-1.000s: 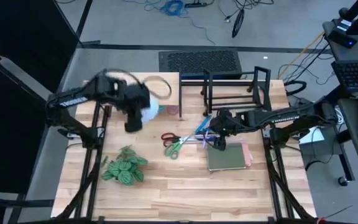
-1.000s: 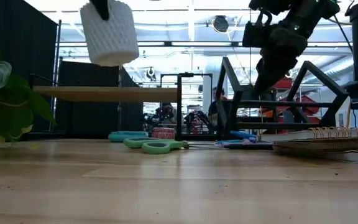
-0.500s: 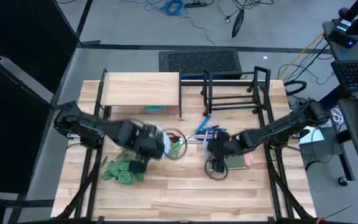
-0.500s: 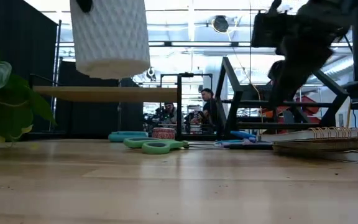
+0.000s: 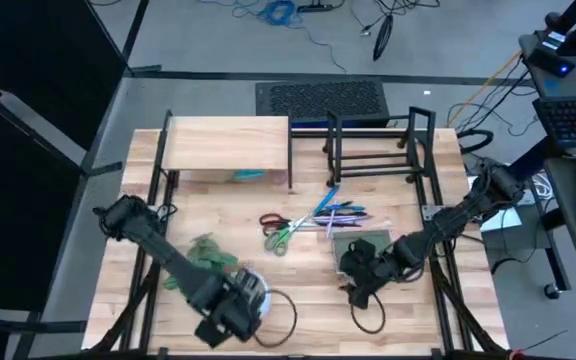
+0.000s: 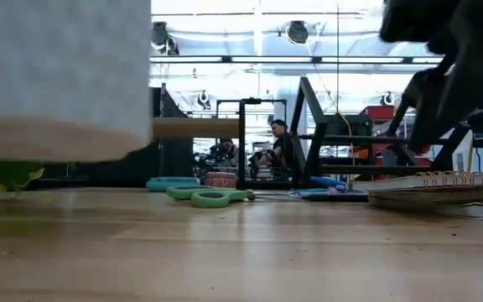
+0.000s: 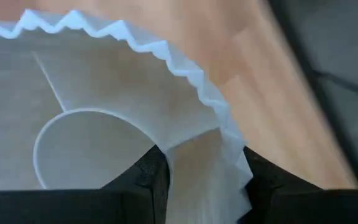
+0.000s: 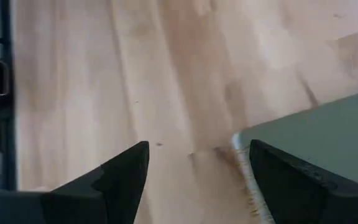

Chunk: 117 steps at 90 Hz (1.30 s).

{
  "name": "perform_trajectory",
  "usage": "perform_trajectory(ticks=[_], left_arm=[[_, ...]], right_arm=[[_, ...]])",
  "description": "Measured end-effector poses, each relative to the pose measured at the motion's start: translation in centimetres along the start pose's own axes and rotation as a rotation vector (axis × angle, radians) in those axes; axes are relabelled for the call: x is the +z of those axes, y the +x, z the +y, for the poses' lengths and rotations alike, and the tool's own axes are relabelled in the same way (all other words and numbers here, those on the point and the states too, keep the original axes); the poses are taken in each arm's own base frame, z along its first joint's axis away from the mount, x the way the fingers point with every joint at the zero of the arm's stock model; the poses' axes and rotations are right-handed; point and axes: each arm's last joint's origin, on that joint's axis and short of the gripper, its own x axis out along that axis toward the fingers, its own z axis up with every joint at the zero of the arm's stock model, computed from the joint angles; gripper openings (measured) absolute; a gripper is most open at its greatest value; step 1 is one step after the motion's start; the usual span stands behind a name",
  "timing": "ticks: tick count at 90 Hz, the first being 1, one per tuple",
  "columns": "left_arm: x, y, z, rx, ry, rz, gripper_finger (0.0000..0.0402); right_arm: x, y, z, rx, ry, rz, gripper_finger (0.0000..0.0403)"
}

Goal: Stock shelves
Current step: Remove the white pen holder from the shelf

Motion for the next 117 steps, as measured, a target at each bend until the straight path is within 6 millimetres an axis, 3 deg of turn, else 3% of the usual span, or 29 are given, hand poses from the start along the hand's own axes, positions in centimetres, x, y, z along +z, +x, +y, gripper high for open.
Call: perform_trajectory(ticks=[24, 51, 84, 89, 105, 117], left_arm=[[0.2, 2.3, -4.3, -0.061, -0.137, 0.040, 0.0108], [-1.4, 2.6, -8.5, -0.070, -0.352, 0.114, 0.0108], [-3.7, 4.1, -10.3, 0.022, -0.483, 0.190, 0.0109], [-3.6, 4.0, -10.2, 0.017, -0.490, 0.191, 0.0131], [-3.5, 3.8, -9.1, -0.015, -0.585, 0.248, 0.0255], [-3.4, 2.3, -8.4, -0.036, -0.635, 0.291, 0.0302]], right_arm=[[-1.5, -0.6, 1.3, 0.008, 0.017, -0.020, 0.0263], [-2.4, -1.0, 2.0, 0.010, 0.037, -0.041, 0.0263], [-2.5, -1.1, 2.3, 0.007, 0.032, -0.078, 0.0263], [-2.4, -1.1, 2.3, 0.010, 0.032, -0.079, 0.0263], [-2.4, -1.1, 2.3, 0.010, 0.025, -0.078, 0.0263], [-2.4, -1.2, 2.3, 0.013, 0.010, -0.079, 0.0263]])
